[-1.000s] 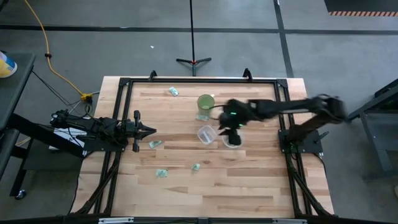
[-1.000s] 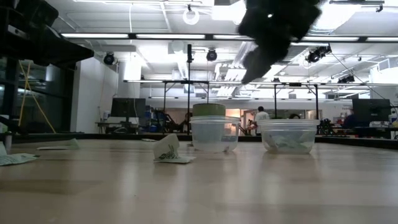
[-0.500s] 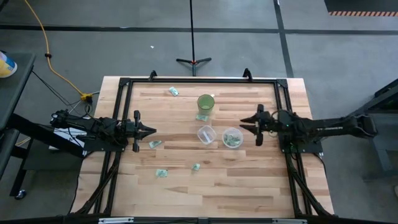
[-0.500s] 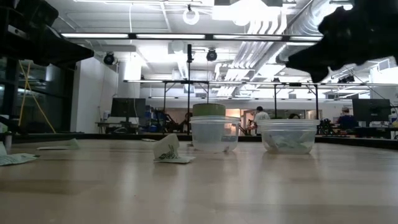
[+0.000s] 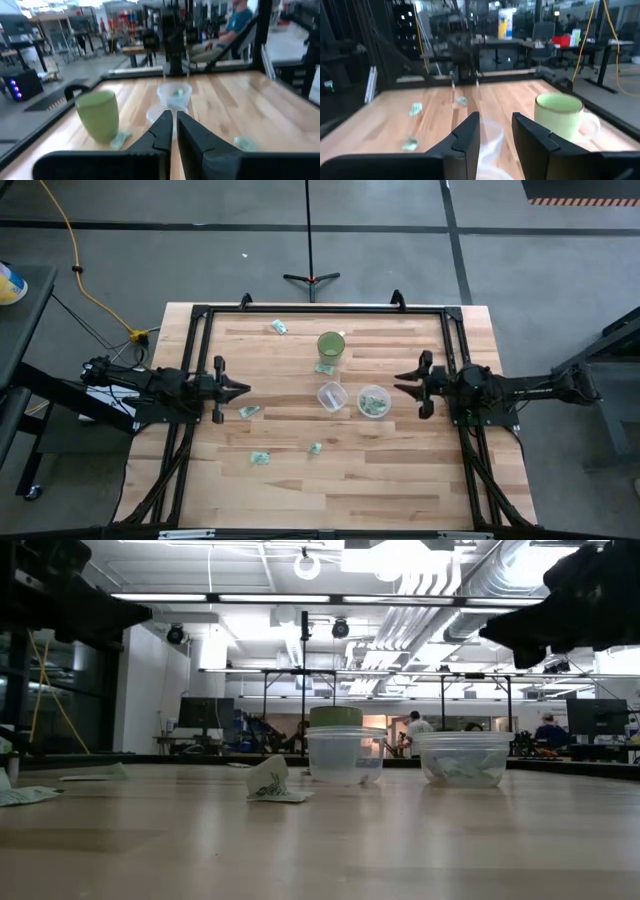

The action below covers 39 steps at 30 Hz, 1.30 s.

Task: Pick and place items into bin
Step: Put the stevia packet into the left transparent bin

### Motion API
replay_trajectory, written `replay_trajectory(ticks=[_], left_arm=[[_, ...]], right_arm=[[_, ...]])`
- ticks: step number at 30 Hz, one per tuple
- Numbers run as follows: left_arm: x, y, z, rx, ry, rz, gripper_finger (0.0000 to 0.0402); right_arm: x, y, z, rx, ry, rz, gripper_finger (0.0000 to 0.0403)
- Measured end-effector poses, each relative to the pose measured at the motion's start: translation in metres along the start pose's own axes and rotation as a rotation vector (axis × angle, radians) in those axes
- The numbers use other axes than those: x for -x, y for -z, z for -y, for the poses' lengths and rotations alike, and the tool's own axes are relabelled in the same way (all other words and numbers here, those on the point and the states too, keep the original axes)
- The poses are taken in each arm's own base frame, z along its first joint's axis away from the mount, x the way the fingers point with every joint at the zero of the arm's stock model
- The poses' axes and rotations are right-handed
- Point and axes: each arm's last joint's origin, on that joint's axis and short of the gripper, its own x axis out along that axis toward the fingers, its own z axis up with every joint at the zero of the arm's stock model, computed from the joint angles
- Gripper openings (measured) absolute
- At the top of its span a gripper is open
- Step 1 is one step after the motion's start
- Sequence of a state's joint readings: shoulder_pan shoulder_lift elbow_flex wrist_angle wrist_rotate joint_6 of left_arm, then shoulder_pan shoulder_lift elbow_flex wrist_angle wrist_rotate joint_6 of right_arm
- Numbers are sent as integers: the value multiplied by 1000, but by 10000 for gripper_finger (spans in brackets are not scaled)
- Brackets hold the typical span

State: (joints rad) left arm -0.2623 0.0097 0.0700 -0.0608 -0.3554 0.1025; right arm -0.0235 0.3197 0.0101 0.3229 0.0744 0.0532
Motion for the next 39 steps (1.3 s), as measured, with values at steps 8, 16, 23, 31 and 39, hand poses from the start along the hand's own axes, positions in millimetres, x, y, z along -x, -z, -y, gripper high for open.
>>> replay_trajectory(ticks=[8,16,23,31,39], left_arm=[[-4,-13,-1,68,-35,109,216],[-24,-17,13,106,191,92,297],[-56,-16,29,145,323,-102,261],[-107,-12,53,179,477,-268,233],[-156,-6,73,167,497,-384,241]], right_arm=[[0,6,2,-9,57,-62,106],[0,8,3,-5,109,-81,106],[1,9,4,-37,133,-86,106],[1,13,4,-36,136,-125,106],[2,17,5,-35,139,-171,106]])
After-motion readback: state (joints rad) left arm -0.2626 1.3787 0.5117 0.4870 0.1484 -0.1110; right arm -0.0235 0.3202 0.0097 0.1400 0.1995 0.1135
